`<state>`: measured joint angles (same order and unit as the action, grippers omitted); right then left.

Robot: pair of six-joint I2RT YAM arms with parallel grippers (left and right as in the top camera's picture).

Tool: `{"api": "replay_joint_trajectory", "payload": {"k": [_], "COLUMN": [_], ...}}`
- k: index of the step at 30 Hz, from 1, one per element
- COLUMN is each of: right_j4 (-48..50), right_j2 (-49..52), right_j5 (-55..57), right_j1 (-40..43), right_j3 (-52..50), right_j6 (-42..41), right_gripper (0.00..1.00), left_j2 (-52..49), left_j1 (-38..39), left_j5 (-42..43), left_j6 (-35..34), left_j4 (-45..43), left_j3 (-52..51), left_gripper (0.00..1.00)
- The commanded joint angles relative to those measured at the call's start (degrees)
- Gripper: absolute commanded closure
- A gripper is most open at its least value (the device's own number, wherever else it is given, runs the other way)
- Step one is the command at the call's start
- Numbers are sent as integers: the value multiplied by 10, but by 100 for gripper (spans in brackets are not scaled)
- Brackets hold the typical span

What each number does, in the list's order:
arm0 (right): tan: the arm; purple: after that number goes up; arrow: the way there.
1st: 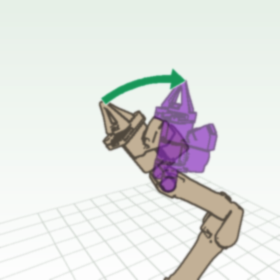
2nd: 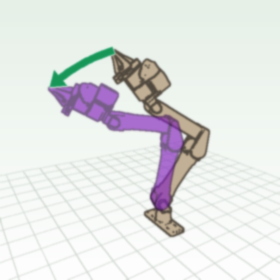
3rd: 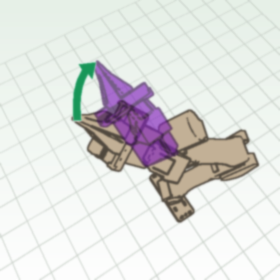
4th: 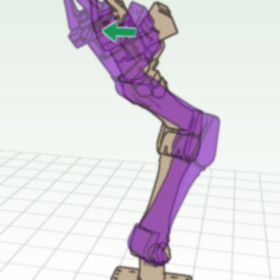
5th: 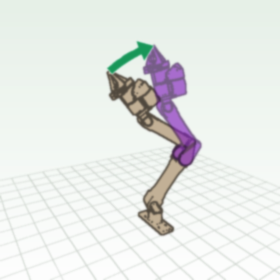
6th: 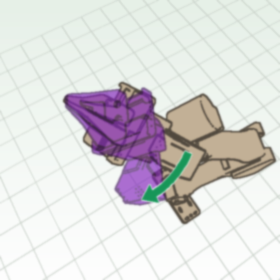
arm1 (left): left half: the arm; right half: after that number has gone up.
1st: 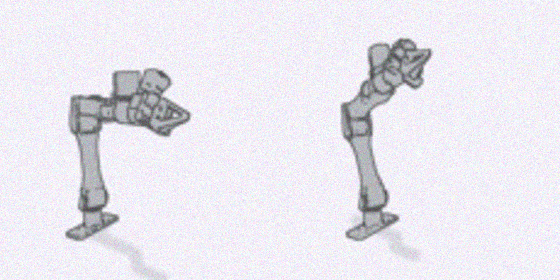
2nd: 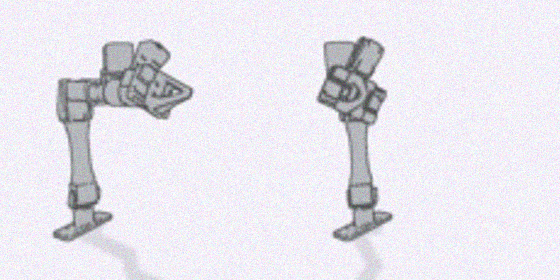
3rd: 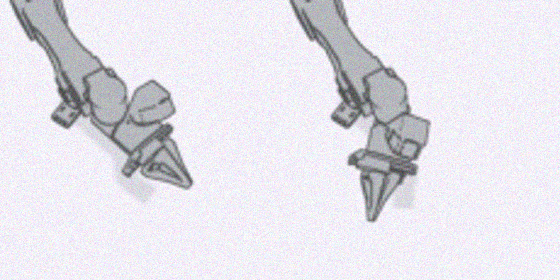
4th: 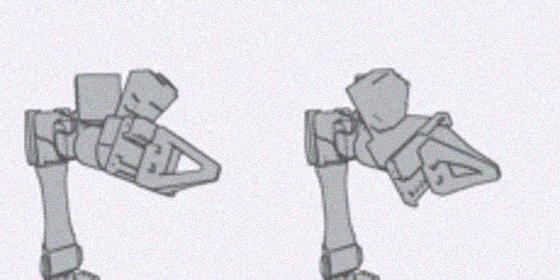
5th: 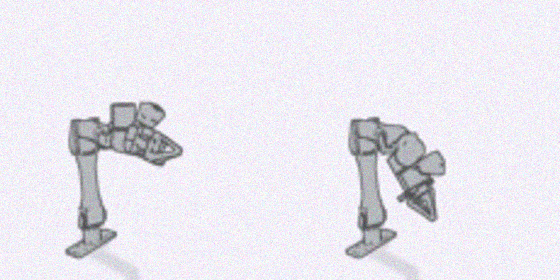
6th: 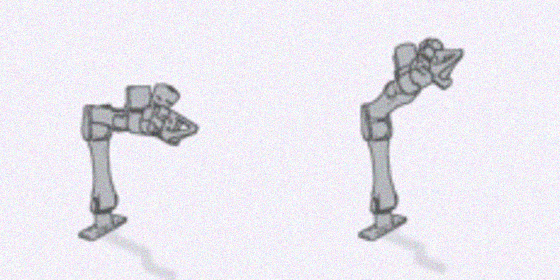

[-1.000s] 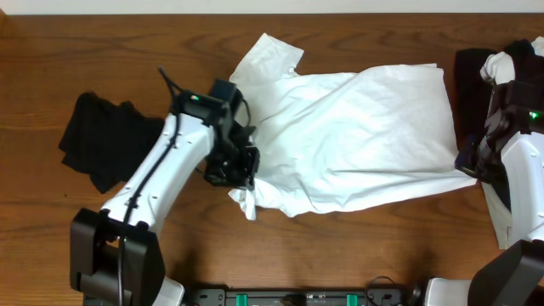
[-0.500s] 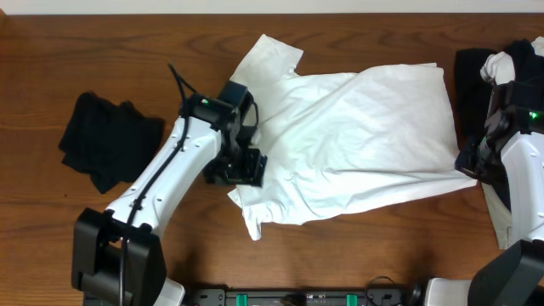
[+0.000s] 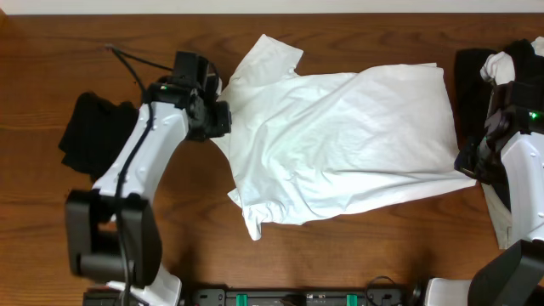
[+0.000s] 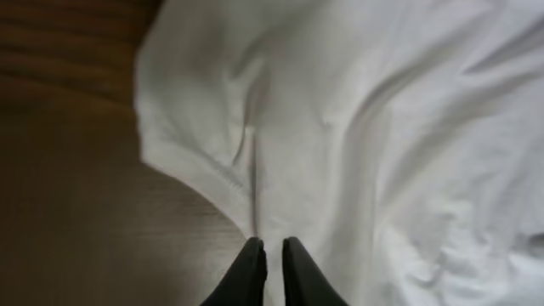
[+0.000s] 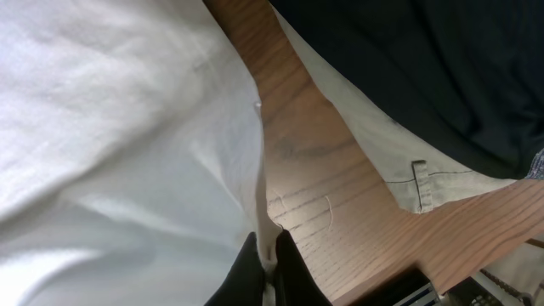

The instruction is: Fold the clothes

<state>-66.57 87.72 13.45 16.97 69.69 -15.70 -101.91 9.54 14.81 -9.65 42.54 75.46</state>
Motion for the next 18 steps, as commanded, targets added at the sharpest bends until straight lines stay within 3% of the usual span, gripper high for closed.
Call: {"api": "replay_joint_trajectory", "payload": {"k": [1, 12, 18], "right_j4": [0, 0, -3], "right_j2": [-3, -3, -3], "right_j5": [0, 0, 0], "right_j1": [3, 3, 3], "right_j3": [-1, -1, -1], "right_j6": [-1, -1, -1], "right_gripper": [99, 99, 99], "left_j2": [-47, -150, -192], "left_j1": [0, -13, -19], "left_j5": [5, -12, -37], "left_j6": [23, 20, 16], "left_j4": [-5, -60, -133], "left_j3": [1, 1, 1], "left_gripper": [92, 94, 94]}}
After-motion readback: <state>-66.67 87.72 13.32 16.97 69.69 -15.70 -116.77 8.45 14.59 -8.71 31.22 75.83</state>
